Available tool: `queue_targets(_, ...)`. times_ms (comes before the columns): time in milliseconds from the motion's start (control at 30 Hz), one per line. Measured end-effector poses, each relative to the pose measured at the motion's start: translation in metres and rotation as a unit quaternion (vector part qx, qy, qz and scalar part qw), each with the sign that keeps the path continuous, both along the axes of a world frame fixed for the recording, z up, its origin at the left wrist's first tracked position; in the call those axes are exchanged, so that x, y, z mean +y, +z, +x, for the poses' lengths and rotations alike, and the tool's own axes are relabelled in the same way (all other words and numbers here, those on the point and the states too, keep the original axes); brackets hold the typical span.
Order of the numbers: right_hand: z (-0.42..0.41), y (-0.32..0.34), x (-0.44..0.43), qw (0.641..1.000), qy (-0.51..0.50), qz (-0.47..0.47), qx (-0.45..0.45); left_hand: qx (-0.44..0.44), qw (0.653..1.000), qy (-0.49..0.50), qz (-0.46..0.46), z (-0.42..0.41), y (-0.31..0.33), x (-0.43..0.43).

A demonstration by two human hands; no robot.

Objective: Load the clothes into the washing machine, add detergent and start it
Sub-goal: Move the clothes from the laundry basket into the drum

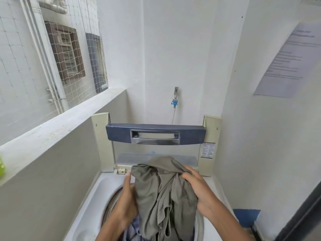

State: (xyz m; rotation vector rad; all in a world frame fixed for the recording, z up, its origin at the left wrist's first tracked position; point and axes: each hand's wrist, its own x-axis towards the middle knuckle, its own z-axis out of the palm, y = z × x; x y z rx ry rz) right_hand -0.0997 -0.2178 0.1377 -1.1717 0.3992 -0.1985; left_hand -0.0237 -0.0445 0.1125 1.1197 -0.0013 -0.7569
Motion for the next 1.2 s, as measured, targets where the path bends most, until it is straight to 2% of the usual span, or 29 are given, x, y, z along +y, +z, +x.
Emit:
queue_targets(33, -0.002, 0.0, -0.001, 1.0, 0.001, 0.022, -0.002, 0.01, 0.999, -0.028, -0.03, -0.001, -0.002, 0.003)
queue_targets(100, -0.004, -0.001, -0.002, 0.998, 0.008, 0.069, 0.011, 0.017, 0.998, -0.045, -0.029, -0.005, -0.003, 0.007)
queue_targets(267, -0.006, 0.0, -0.008, 0.987, 0.0, 0.153, 0.047, 0.072, 0.995, -0.014, -0.066, -0.008, -0.007, 0.012)
queue_targets(400, -0.009, 0.001, -0.02, 0.992, -0.014, 0.119, 0.04, 0.113, 0.989, 0.034, -0.094, 0.002, -0.005, 0.017)
queue_targets(467, -0.013, 0.005, -0.023, 0.999, -0.013, 0.026, 0.032, 0.107, 0.988, 0.017, -0.108, 0.007, -0.004, 0.021)
queue_targets(567, -0.016, 0.015, -0.029, 0.984, -0.031, -0.177, 0.0, 0.05, 0.992, -0.009, -0.114, 0.012, 0.007, 0.03)
queue_targets(633, -0.017, 0.025, -0.035, 0.976, -0.043, -0.214, -0.028, -0.001, 0.995, -0.016, -0.1, 0.016, 0.013, 0.035)
queue_targets(800, -0.019, 0.041, -0.051, 0.982, -0.065, -0.17, -0.049, -0.155, 0.986, -0.04, -0.047, 0.03, 0.019, 0.048)
queue_targets(900, -0.018, 0.045, -0.052, 0.984, -0.07, -0.149, -0.07, -0.213, 0.975, -0.049, -0.028, 0.034, 0.015, 0.053)
queue_targets(967, -0.018, 0.049, -0.051, 0.984, -0.066, -0.131, -0.097, -0.27, 0.963, -0.016, 0.013, 0.034, 0.015, 0.052)
queue_targets(1000, -0.018, 0.051, -0.049, 0.985, -0.063, -0.118, -0.105, -0.31, 0.949, 0.02, 0.048, 0.034, 0.017, 0.051)
queue_targets(1100, -0.016, 0.06, -0.049, 0.987, -0.058, -0.08, -0.126, -0.423, 0.878, 0.134, 0.178, 0.038, 0.019, 0.047)
queue_targets(1200, -0.016, 0.068, -0.051, 0.987, -0.059, -0.06, -0.138, -0.444, 0.847, 0.198, 0.216, 0.041, 0.02, 0.053)
